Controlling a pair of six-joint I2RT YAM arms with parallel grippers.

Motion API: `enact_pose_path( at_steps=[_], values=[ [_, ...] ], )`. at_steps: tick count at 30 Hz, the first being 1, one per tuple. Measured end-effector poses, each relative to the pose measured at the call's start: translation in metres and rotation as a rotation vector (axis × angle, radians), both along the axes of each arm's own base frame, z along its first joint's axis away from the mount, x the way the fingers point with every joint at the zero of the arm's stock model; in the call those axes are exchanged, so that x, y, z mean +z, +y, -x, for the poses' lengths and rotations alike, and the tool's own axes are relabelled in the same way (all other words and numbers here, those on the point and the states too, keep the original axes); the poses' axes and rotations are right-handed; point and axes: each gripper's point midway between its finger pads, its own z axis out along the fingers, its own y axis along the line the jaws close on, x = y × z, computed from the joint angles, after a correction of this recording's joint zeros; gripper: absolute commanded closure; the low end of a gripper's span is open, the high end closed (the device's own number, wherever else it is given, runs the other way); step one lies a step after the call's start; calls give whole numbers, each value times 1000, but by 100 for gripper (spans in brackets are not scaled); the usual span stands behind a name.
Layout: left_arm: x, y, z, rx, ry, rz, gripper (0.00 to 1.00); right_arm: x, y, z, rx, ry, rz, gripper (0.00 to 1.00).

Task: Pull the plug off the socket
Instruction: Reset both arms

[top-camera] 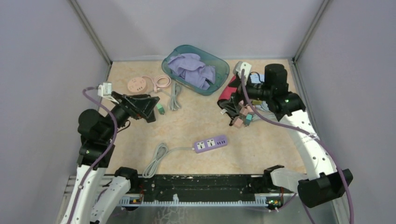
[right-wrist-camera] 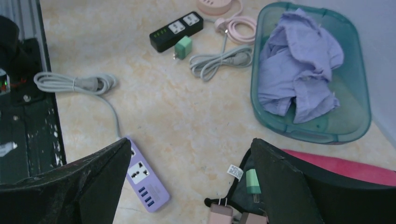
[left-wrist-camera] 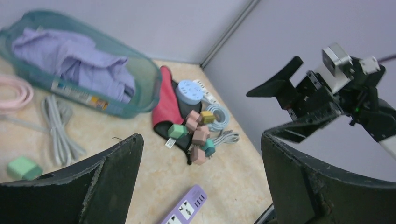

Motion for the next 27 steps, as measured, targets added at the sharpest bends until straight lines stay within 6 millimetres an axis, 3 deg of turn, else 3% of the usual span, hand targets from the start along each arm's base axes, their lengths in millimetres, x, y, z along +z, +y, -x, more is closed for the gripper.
enact_pose_path(
  at_steps=[5, 12, 16, 21, 27],
  values=[
    [53, -5, 32, -82, -179, -26, 0, 68, -9, 4, -82, -39, -38, 1],
    [76, -12, 61, -166, -296, -44, 0, 155, -20, 46, -103, -138, -122, 1],
    [87, -14, 74, -199, -346, -46, 0, 188, -26, 70, -112, -167, -169, 1],
    [109, -16, 97, -243, -445, -45, 0, 216, -34, 82, -165, -174, -226, 1],
    [124, -12, 118, -244, -519, -44, 0, 225, -41, 82, -239, -159, -257, 1]
  ],
)
